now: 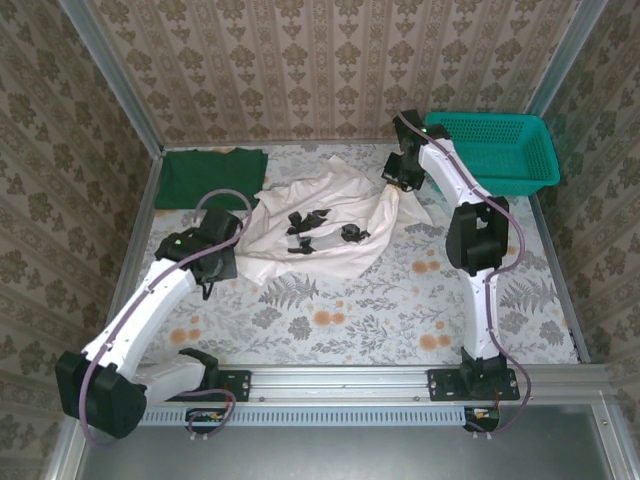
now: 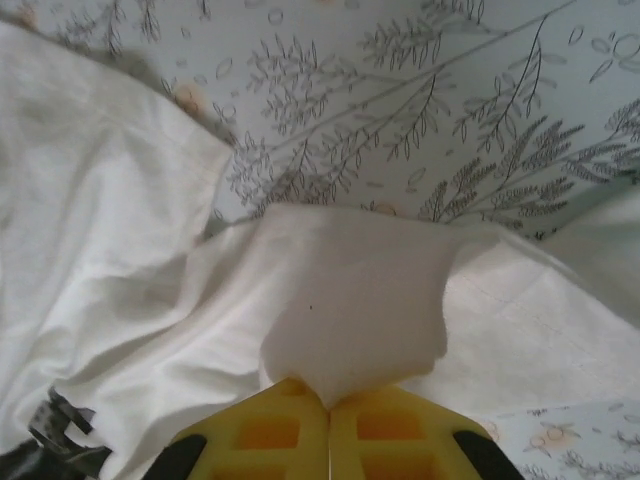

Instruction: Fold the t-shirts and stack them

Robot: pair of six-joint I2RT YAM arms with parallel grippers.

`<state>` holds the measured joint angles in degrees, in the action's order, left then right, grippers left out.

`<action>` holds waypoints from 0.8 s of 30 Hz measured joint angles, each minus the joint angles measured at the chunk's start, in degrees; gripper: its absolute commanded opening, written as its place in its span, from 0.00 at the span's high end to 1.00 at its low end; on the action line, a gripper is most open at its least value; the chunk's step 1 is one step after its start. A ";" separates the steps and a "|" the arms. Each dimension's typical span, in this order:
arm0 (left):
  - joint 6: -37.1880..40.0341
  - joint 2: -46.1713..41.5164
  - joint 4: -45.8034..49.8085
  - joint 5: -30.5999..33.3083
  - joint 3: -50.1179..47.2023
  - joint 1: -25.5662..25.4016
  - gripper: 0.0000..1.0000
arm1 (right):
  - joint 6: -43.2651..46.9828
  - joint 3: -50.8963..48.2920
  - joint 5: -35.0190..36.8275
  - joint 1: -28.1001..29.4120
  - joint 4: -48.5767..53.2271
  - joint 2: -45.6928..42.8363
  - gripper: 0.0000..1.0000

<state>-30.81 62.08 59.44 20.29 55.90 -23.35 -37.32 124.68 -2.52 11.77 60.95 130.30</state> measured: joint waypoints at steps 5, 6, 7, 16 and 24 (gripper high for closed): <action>-0.83 -0.96 3.50 3.85 2.32 2.71 1.00 | 1.20 -1.05 0.04 0.48 2.64 -2.12 1.00; -0.96 -1.16 3.93 4.42 3.58 3.17 1.00 | 1.31 -1.84 0.00 0.26 2.71 -3.39 1.00; -1.14 -1.44 4.26 4.70 4.72 3.58 1.00 | 1.38 -2.45 -0.02 0.04 2.80 -4.61 1.00; -2.36 -4.50 3.54 5.29 11.17 7.37 1.00 | 1.60 17.94 -0.98 -1.88 8.83 -2.91 0.90; -2.69 7.98 3.48 2.91 15.06 10.91 1.00 | -1.44 41.97 -4.33 -1.79 15.34 22.10 0.47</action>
<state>-33.50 70.06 62.92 23.20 70.96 -12.45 -38.76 166.65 -6.85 9.98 76.29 152.40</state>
